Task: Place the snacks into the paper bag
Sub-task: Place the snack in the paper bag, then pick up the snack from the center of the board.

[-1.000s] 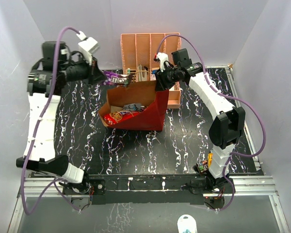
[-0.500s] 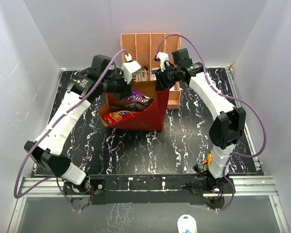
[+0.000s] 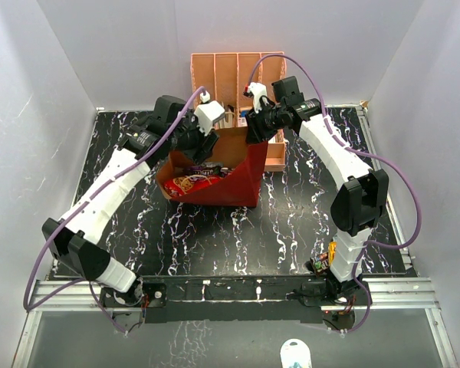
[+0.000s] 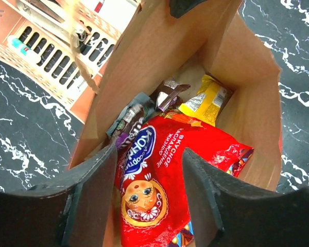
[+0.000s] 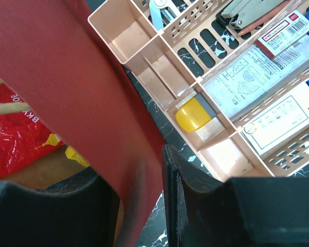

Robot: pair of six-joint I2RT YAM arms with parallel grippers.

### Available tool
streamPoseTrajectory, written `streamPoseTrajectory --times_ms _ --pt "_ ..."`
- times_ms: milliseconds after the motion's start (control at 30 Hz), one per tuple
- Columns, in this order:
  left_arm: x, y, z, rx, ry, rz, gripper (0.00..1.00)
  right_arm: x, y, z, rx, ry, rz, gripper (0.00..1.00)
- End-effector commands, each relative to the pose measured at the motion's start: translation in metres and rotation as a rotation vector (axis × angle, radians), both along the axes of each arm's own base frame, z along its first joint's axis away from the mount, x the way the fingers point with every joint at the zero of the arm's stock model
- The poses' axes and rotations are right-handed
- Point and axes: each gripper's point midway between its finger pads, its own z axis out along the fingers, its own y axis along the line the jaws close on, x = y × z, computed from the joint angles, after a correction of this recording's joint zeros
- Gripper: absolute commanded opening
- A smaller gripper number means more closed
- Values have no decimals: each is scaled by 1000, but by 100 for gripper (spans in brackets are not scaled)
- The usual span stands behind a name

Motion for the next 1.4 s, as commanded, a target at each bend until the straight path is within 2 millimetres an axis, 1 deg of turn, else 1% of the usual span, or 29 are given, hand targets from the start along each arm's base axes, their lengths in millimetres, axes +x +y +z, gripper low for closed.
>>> streamPoseTrajectory --times_ms 0,67,133,200,267,333,433,567,667,733,800,900,1000,1167,1267,1300,1367 --pt "-16 7 36 -49 -77 -12 55 -4 1 32 23 -93 10 37" --pt "-17 13 45 -52 -94 -2 58 -4 0 32 23 -94 10 37" --pt "-12 25 56 -58 -115 36 60 -4 1 31 22 -93 11 37" --pt "-6 40 64 -59 -125 80 63 -4 1 32 23 -93 12 37" --pt "1 56 66 -43 -131 127 66 -5 0 32 24 -92 12 37" --pt "7 71 59 12 -132 167 71 -6 1 33 25 -94 16 37" --pt "13 88 39 116 -117 206 75 -7 1 35 28 -99 19 37" --pt "16 95 18 183 -70 218 78 -8 0 36 27 -101 18 37" --pt "22 102 4 238 -50 241 78 -9 -1 37 27 -104 18 37" --pt "28 104 -4 266 -56 251 76 -10 -1 38 27 -108 20 37" --pt "35 104 -8 279 -64 253 72 -12 -1 39 28 -110 24 37" --pt "47 100 -10 282 -70 253 60 -13 -2 41 30 -113 26 37" --pt "59 99 -10 280 -79 263 48 -15 -2 44 29 -120 32 40" --pt "78 100 -10 239 -60 284 34 -17 -4 53 26 -139 33 46" --pt "90 106 -12 210 -22 305 28 -17 -8 62 22 -168 18 54" --pt "94 108 -12 201 -14 311 26 -22 -12 75 29 -200 12 56" --pt "101 112 -13 182 3 325 24 -25 -17 85 25 -235 -2 59"
